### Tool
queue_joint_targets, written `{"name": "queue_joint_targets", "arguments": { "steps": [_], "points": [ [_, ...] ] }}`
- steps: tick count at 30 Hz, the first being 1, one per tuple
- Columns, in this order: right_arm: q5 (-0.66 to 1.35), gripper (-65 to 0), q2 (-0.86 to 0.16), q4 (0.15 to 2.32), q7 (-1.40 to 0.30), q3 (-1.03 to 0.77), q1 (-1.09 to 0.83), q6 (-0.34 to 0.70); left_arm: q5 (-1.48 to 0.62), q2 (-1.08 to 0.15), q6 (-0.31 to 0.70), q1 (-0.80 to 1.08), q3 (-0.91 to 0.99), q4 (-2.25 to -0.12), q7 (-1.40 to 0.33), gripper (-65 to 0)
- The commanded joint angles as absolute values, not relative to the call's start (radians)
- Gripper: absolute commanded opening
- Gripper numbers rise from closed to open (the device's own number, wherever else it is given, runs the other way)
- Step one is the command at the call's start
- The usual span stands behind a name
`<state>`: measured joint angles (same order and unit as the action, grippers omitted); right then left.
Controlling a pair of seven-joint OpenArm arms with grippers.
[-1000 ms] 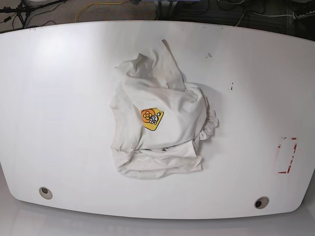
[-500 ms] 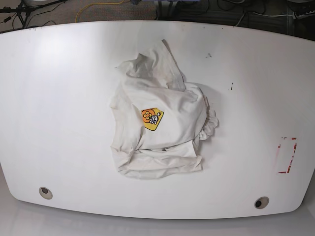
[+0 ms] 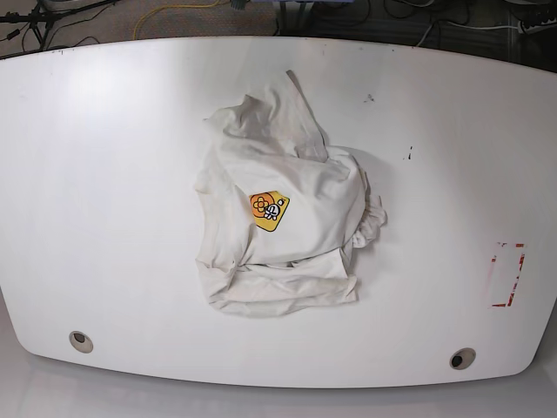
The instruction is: Fold the T-shirt properly
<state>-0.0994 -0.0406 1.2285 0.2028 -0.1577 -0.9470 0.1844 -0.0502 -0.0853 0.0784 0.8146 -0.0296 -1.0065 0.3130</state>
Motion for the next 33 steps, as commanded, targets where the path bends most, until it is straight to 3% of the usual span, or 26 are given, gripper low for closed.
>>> {"name": "queue_joint_targets", "arguments": {
  "steps": [1, 33],
  "points": [
    [-0.093, -58.0, -0.037, 1.292, 0.223, -0.161, -0.993, 0.187, -0.054, -0.078, 0.077, 0.869, -0.015, -1.074, 0.337, -36.7],
    [-0.099, -58.0, -0.033, 1.603, 0.218, -0.158, -1.192, 0.184, -0.077, -0.088, 0.079, 1.196, 0.035, -1.549, 0.395, -36.9]
  ]
}}
